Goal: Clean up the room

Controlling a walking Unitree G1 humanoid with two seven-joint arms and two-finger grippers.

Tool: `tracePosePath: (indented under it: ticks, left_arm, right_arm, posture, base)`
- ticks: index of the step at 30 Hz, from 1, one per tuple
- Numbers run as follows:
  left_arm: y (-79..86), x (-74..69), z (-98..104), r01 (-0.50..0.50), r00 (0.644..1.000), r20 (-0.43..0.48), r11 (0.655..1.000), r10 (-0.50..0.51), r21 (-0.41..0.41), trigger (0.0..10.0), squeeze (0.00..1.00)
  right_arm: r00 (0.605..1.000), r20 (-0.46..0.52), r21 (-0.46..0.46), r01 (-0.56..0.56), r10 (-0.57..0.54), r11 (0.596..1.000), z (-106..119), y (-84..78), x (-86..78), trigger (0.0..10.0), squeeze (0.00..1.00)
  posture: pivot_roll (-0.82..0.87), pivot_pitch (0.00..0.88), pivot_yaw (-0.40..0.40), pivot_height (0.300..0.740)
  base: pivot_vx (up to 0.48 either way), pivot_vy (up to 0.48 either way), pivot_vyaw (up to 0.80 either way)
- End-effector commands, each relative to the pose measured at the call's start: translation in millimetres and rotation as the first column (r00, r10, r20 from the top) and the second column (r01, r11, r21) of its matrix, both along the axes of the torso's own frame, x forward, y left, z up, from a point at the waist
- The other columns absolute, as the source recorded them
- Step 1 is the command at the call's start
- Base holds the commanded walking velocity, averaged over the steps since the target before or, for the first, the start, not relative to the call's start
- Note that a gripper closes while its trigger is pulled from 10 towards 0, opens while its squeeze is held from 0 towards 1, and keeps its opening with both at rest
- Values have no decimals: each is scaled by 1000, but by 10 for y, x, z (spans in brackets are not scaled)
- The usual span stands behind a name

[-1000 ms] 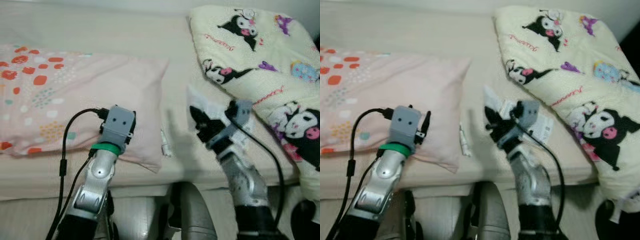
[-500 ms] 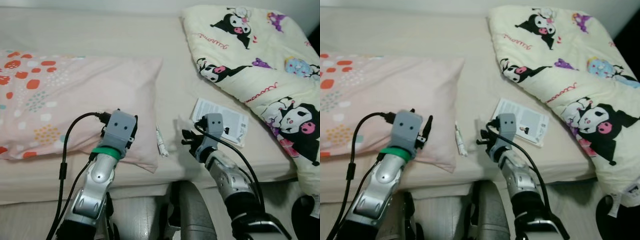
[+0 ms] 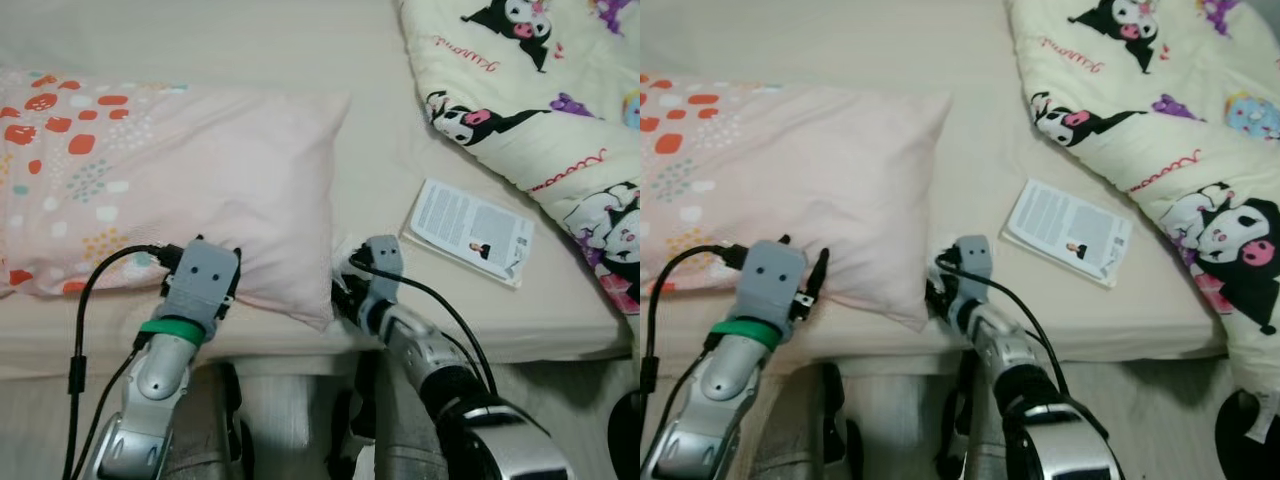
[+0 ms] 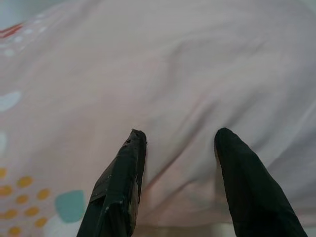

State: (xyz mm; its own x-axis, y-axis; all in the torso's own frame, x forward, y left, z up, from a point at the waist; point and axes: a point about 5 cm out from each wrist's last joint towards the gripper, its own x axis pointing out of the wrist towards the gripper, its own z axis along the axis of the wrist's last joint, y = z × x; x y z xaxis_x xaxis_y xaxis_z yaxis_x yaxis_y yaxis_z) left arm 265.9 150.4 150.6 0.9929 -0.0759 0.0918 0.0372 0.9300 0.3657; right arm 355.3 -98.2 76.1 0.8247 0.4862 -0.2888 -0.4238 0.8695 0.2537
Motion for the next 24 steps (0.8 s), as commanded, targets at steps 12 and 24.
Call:
tracePosePath:
  ticks: [12,24]
  left_arm:
    - [55,-95,-33,-11,999,-52,1000,12,21,10000,0]
    - [-32,11,-43,-12,999,-53,1000,12,-5,10000,0]
  right_arm:
    - [987,-117,-71,103,-110,992,-110,-103,3,0,0]
    - [980,-150,99,144,-128,985,13,-182,79,0,0]
  posture:
    - [173,355,38,600]
    - [115,304,8,600]
  base:
    - [0,0,0]
    - [0,0,0]
